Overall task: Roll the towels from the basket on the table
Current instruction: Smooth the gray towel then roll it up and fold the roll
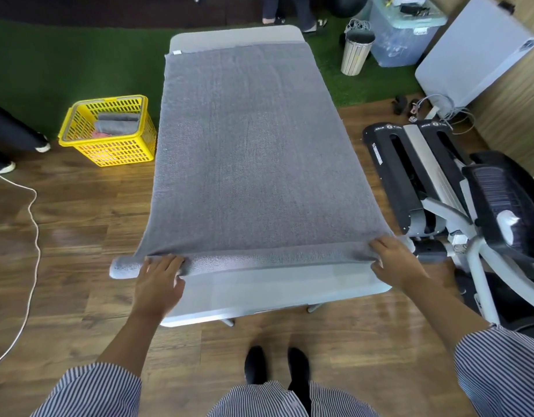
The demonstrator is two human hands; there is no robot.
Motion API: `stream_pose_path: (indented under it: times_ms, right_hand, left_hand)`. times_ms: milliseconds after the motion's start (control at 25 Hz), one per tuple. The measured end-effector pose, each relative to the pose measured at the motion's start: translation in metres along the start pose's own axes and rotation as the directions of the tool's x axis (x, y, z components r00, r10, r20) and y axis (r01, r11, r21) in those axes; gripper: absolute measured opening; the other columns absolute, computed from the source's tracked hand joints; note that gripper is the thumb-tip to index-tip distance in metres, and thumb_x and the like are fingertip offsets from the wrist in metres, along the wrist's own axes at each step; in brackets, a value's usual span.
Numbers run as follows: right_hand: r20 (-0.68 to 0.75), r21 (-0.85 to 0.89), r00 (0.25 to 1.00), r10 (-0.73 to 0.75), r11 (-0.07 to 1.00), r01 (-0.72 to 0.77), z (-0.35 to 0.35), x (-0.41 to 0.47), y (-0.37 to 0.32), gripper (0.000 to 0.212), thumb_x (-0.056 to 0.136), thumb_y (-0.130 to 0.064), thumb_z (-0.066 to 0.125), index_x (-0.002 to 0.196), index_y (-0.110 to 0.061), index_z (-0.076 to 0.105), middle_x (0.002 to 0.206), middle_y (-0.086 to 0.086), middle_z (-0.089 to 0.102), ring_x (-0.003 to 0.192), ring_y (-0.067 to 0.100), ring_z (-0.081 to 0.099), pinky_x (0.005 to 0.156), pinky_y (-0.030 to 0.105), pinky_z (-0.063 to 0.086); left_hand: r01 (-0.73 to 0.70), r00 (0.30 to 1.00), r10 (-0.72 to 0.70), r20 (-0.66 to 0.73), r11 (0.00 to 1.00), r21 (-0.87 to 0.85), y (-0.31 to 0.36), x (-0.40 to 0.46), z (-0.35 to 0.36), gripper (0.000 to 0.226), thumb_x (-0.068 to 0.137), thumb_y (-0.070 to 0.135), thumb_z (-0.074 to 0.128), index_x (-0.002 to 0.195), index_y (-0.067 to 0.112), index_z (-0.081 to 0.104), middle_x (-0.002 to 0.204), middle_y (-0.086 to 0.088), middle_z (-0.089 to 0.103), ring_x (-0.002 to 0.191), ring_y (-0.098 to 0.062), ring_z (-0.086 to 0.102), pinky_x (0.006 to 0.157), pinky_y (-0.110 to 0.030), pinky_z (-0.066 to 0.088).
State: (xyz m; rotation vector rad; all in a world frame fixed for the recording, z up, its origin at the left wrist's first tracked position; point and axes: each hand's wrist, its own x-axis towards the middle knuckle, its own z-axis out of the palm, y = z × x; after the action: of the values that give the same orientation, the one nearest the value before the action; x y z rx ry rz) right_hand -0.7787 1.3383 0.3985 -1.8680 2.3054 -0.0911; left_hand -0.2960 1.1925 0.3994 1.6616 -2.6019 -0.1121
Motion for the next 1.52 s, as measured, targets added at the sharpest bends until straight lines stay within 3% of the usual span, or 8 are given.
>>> stream_pose_path:
  times_ms: [280, 520, 720, 920, 1080, 1200, 1320, 1520]
  right_hand:
    - [-0.035, -0.054, 0.998, 0.053, 0.997, -0.055, -0.014, -0.003, -0.011, 0.011, 0.071, -0.009, 0.058, 0.074, -0.006, 0.068, 0.073, 0.01, 0.065, 0.07, 0.032, 0.061, 0.065, 0.025, 0.034]
    - [-0.073, 0.037, 0.997, 0.022, 0.999, -0.02, -0.002, 0.004, -0.003, 0.031, 0.063, 0.018, 0.063, 0.089, 0.002, 0.065, 0.086, 0.017, 0.061, 0.075, 0.038, 0.059, 0.07, 0.045, 0.051]
    - [0.019, 0.004, 0.999, 0.035, 0.999, -0.035, 0.0, -0.001, -0.013, 0.04, 0.059, 0.004, 0.072, 0.098, 0.003, 0.067, 0.098, 0.016, 0.066, 0.094, 0.037, 0.06, 0.097, 0.053, 0.044]
    - [0.087, -0.039, 0.993, 0.085, 0.996, -0.081, -0.007, 0.007, -0.014, 0.019, 0.077, -0.008, 0.057, 0.093, -0.002, 0.066, 0.093, 0.012, 0.065, 0.095, 0.032, 0.057, 0.104, 0.037, 0.028]
    - [0.163, -0.093, 0.98, 0.111, 0.991, -0.097, -0.012, 0.006, -0.015, 0.024, 0.083, -0.016, 0.049, 0.1, -0.011, 0.065, 0.103, 0.004, 0.062, 0.105, 0.023, 0.054, 0.11, 0.033, 0.018]
    - [0.02, -0.03, 0.995, 0.099, 0.995, -0.098, -0.013, 0.01, -0.016, 0.022, 0.071, -0.003, 0.062, 0.093, -0.006, 0.064, 0.094, 0.01, 0.061, 0.089, 0.034, 0.057, 0.091, 0.045, 0.04]
    - [-0.01, -0.008, 0.998, 0.055, 0.998, -0.055, -0.011, 0.011, -0.016, 0.02, 0.064, 0.011, 0.068, 0.08, -0.001, 0.065, 0.076, 0.015, 0.061, 0.068, 0.037, 0.059, 0.069, 0.044, 0.048]
    - [0.112, 0.066, 0.99, 0.09, 0.993, -0.098, -0.009, 0.01, -0.016, 0.033, 0.072, -0.004, 0.064, 0.104, 0.001, 0.064, 0.103, 0.016, 0.063, 0.099, 0.037, 0.054, 0.102, 0.049, 0.037]
  left_hand:
    - [-0.033, 0.999, 0.034, -0.032, 0.999, 0.036, -0.001, -0.005, -0.008, 0.039, 0.076, 0.026, 0.034, 0.081, 0.011, 0.07, 0.067, -0.004, 0.066, 0.063, -0.029, 0.065, 0.065, -0.042, 0.046]
    - [-0.112, 0.988, 0.108, -0.113, 0.993, -0.029, 0.003, -0.007, 0.002, 0.041, 0.076, 0.013, 0.039, 0.113, 0.018, 0.054, 0.106, -0.006, 0.067, 0.098, -0.025, 0.059, 0.092, -0.047, 0.04]
    - [-0.085, 0.995, 0.084, -0.045, 0.996, -0.03, 0.01, -0.008, 0.007, 0.046, 0.076, 0.027, 0.039, 0.11, 0.012, 0.065, 0.109, -0.004, 0.067, 0.104, -0.022, 0.059, 0.103, -0.052, 0.032]
    - [-0.077, 0.996, 0.076, -0.039, 0.997, -0.031, 0.014, -0.004, -0.003, 0.035, 0.078, 0.026, 0.038, 0.09, 0.013, 0.067, 0.077, -0.001, 0.068, 0.072, -0.027, 0.066, 0.079, -0.047, 0.048]
    - [-0.057, 0.997, 0.051, -0.058, 0.994, -0.098, 0.006, 0.0, -0.005, 0.037, 0.075, 0.027, 0.035, 0.083, 0.009, 0.067, 0.071, -0.002, 0.066, 0.065, -0.029, 0.064, 0.067, -0.042, 0.049]
    - [0.061, 0.994, -0.072, -0.078, 0.99, -0.13, 0.003, 0.004, -0.007, 0.037, 0.076, 0.026, 0.044, 0.1, 0.007, 0.065, 0.096, -0.008, 0.066, 0.084, -0.034, 0.062, 0.074, -0.048, 0.05]
    - [0.12, 0.988, -0.132, -0.086, 0.984, -0.132, 0.001, 0.003, -0.005, 0.037, 0.082, 0.028, 0.043, 0.096, 0.005, 0.068, 0.096, -0.012, 0.068, 0.087, -0.037, 0.063, 0.08, -0.053, 0.049]
    - [0.058, 0.998, -0.06, -0.02, 0.994, -0.096, -0.006, 0.004, 0.0, 0.042, 0.068, 0.025, 0.056, 0.103, 0.005, 0.067, 0.1, -0.009, 0.07, 0.096, -0.032, 0.065, 0.103, -0.057, 0.038]
